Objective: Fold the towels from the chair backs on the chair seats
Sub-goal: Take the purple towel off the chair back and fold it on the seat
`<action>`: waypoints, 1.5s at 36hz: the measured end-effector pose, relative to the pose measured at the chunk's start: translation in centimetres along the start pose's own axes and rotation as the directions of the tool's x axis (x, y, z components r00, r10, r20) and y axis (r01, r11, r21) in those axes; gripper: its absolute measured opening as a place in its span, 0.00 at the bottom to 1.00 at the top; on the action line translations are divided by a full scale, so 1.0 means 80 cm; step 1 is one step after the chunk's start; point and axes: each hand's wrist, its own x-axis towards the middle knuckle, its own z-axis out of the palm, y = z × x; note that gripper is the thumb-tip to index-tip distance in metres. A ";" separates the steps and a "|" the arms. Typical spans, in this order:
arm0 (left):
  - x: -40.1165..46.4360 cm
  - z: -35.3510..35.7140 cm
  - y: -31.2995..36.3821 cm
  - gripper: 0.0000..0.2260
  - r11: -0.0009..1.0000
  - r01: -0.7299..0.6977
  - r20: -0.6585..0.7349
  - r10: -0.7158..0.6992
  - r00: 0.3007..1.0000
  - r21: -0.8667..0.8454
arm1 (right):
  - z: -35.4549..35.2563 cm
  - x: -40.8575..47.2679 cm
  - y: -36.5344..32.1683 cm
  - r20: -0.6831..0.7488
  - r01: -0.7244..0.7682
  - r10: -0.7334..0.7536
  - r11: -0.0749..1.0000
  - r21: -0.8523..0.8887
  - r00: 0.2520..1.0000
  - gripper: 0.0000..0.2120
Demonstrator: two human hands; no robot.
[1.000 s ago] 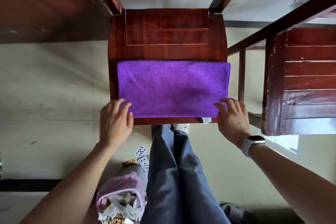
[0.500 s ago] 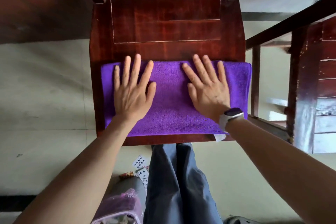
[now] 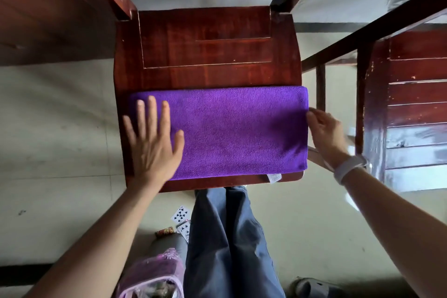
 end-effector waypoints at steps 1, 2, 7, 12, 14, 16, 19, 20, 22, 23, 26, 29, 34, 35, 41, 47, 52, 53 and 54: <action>-0.006 0.002 0.011 0.29 1.000 -0.026 0.014 0.026 1.000 -0.002 | 0.003 -0.003 0.000 0.012 -0.010 0.010 1.000 0.022 1.000 0.14; -0.011 0.004 0.021 0.28 0.999 -0.050 0.031 0.050 0.998 -0.003 | 0.005 -0.006 0.000 0.022 -0.031 0.029 0.998 0.057 0.999 0.14; -0.034 0.018 0.049 0.26 0.995 -0.094 0.141 0.089 0.986 0.033 | 0.013 -0.008 -0.008 -0.008 -0.145 0.147 0.983 0.109 0.989 0.12; -0.034 0.021 0.050 0.26 0.995 -0.072 0.179 0.059 0.982 0.069 | 0.022 -0.008 -0.021 -0.104 -0.130 0.120 0.987 -0.097 0.987 0.12; -0.032 0.021 0.049 0.26 0.995 -0.074 0.182 0.060 0.981 0.071 | 0.025 -0.009 -0.026 -0.128 -0.138 0.118 0.979 -0.152 0.985 0.12; -0.032 0.020 0.050 0.26 0.995 -0.075 0.182 0.061 0.981 0.073 | 0.026 -0.011 -0.029 -0.141 -0.140 0.113 0.970 -0.197 0.984 0.12; -0.032 0.017 0.052 0.26 0.995 -0.065 0.202 0.048 0.978 0.080 | 0.030 -0.016 -0.034 -0.169 -0.167 0.132 0.962 -0.214 0.977 0.12; -0.032 0.016 0.053 0.26 0.995 -0.059 0.210 0.041 0.977 0.080 | 0.033 -0.018 -0.036 -0.183 -0.178 0.140 0.961 -0.211 0.973 0.12; -0.032 0.015 0.056 0.27 0.996 -0.050 0.229 0.031 0.973 0.080 | 0.038 -0.022 -0.038 -0.203 -0.191 0.152 0.963 -0.190 0.967 0.11; -0.031 0.014 0.057 0.27 0.996 -0.047 0.235 0.027 0.972 0.079 | 0.040 -0.024 -0.039 -0.209 -0.193 0.155 0.966 -0.174 0.965 0.11; -0.030 0.013 0.058 0.26 0.996 -0.044 0.244 0.024 0.969 0.075 | 0.041 -0.025 -0.041 -0.226 -0.216 0.180 0.965 -0.145 0.957 0.11; -0.030 0.013 0.056 0.26 0.996 -0.056 0.242 0.036 0.970 0.075 | 0.039 -0.026 -0.042 -0.207 -0.220 0.187 0.964 -0.149 0.960 0.10; -0.029 0.012 0.057 0.28 0.997 -0.039 0.249 0.020 0.968 0.073 | 0.032 -0.023 -0.053 -0.147 -0.297 0.274 0.940 -0.166 0.950 0.12; -0.029 0.011 0.058 0.28 0.997 -0.037 0.251 0.018 0.968 0.074 | 0.031 -0.020 -0.056 -0.129 -0.338 0.320 0.928 -0.158 0.939 0.12; -0.029 0.009 0.059 0.28 0.996 -0.023 0.277 -0.001 0.961 0.081 | 0.025 -0.009 -0.064 -0.020 -0.428 0.428 0.899 -0.098 0.904 0.05; -0.025 0.002 0.059 0.29 0.999 -0.021 0.327 0.006 0.945 0.040 | 0.021 -0.030 -0.064 -0.034 -0.323 0.322 0.946 -0.036 0.946 0.07; -0.018 -0.018 0.059 0.23 0.969 0.106 0.334 -0.027 0.942 -0.222 | -0.002 -0.043 -0.069 0.059 -0.271 0.268 0.962 0.042 0.961 0.13; -0.018 -0.023 0.061 0.21 0.933 0.156 0.304 -0.054 0.951 -0.323 | -0.008 -0.044 -0.073 0.084 -0.281 0.275 0.957 0.070 0.958 0.12; -0.019 -0.029 0.062 0.19 0.881 0.206 0.277 -0.090 0.957 -0.426 | -0.013 -0.047 -0.079 0.109 -0.291 0.280 0.951 0.104 0.954 0.09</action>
